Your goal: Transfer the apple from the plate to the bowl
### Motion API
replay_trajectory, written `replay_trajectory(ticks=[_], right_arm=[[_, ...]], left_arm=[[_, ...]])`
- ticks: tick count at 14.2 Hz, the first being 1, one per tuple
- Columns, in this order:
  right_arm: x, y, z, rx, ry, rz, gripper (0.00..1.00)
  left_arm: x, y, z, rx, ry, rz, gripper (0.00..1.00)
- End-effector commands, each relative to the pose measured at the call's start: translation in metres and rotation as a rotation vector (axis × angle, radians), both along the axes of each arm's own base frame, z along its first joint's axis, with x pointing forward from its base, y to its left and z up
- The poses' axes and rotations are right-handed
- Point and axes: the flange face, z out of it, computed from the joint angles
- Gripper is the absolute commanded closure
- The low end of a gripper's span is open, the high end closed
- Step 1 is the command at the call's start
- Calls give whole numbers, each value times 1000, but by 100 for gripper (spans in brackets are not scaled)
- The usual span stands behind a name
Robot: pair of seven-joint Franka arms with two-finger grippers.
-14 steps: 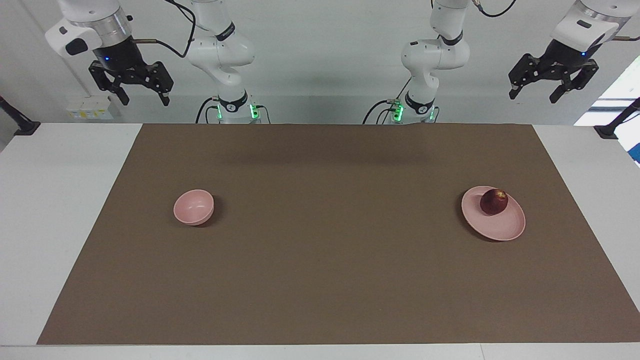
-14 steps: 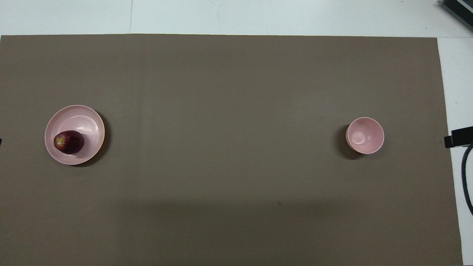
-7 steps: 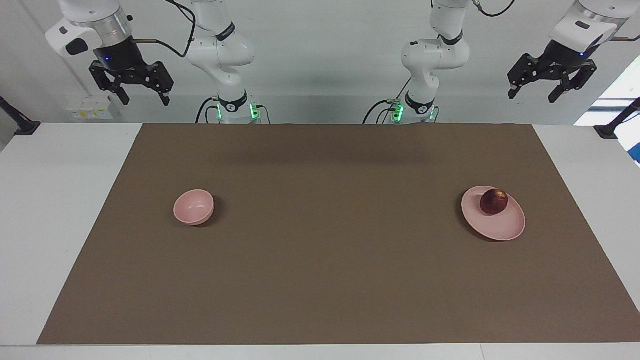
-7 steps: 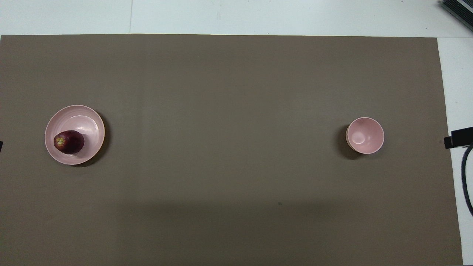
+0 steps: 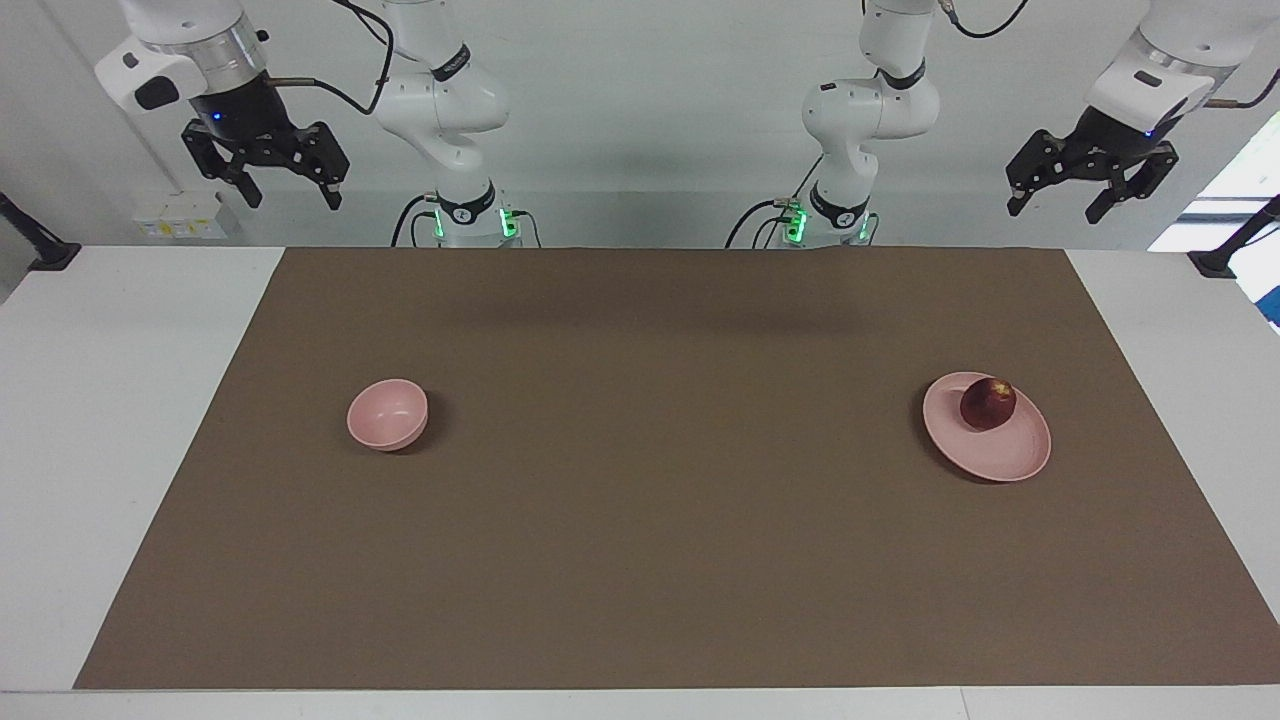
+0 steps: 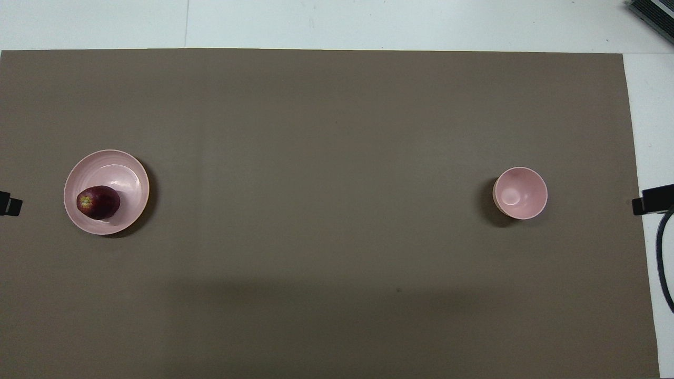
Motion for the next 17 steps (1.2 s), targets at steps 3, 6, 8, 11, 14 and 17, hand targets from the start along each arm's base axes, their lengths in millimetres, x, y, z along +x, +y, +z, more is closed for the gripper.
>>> replay_trajectory(ticks=[3, 6, 8, 11, 14, 17], right_arm=[[-7, -1, 3, 16, -10, -16, 0], [-8, -1, 3, 15, -10, -4, 0], [-11, 2, 1, 19, -9, -1, 0], [-7, 17, -24, 44, 27, 11, 0], [-2, 26, -36, 50, 17, 9, 0], [4, 42, -54, 56, 6, -5, 0]], left_arm=[[10, 6, -64, -8, -8, 5, 0], [19, 14, -106, -7, -51, 9, 0], [23, 23, -129, -5, -85, -13, 0], [24, 41, -168, -5, -122, -34, 0], [25, 45, -210, -1, -134, -29, 0], [27, 49, -240, -7, -96, -18, 0]])
